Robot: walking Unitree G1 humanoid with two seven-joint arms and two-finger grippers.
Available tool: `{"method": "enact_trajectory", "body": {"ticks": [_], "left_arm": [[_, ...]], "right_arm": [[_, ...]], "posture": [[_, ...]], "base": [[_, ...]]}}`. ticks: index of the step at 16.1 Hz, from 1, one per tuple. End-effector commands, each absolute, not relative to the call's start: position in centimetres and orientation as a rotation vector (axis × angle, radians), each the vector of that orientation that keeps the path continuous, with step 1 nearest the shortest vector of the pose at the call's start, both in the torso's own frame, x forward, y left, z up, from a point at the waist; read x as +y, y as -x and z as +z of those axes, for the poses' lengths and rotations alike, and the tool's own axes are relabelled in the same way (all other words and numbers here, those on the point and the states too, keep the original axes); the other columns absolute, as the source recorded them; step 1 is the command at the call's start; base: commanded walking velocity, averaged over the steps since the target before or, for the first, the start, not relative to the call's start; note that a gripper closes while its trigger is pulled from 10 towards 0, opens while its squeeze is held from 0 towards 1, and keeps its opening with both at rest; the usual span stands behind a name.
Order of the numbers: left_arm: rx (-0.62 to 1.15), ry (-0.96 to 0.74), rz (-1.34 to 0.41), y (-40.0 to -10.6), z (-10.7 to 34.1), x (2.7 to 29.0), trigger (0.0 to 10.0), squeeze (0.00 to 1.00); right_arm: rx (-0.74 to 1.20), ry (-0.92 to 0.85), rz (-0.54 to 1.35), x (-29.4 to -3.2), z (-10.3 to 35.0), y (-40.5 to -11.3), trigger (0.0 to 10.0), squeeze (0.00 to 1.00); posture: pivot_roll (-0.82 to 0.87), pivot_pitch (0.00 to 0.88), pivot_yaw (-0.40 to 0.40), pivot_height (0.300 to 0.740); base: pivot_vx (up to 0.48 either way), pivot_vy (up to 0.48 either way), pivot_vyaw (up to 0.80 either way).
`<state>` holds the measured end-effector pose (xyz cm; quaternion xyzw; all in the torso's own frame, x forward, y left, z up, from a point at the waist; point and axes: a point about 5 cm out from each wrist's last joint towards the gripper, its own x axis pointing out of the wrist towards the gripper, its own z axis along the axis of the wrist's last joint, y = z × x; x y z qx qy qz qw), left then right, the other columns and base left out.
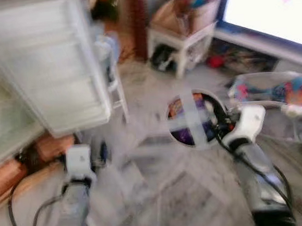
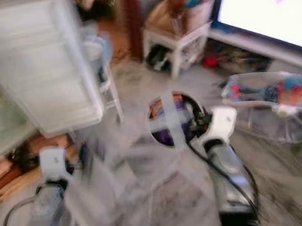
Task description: Restocking fridge
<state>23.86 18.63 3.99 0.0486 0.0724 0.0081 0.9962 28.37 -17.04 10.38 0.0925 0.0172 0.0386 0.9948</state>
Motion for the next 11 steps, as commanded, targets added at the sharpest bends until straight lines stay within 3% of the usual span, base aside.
{"method": "enact_trajectory", "body": {"ticks": [1,10,11], "left_arm": [[0.121,-0.097,0.010,-24.20,4.49,18.32,10.0,0.00],[0.100,-0.094,0.042,-24.84,5.08,18.58,10.0,0.00],[0.111,-0.087,0.053,-24.62,4.89,18.76,10.0,0.00]], "right_arm": [[0.006,-0.174,0.091,-16.98,11.08,-28.53,10.0,0.00],[0.000,-0.177,0.107,-16.66,11.43,-28.88,10.0,0.00],[0.019,-0.216,0.096,-16.71,10.98,-28.66,10.0,0.00]], "posture": [[0.07,0.012,-0.043,0.740],[0.07,0.040,-0.039,0.740],[0.08,0.045,-0.036,0.740]], "base": [[0.000,0.000,0.80],[0.000,0.000,0.80],[0.000,0.000,0.00]]}}
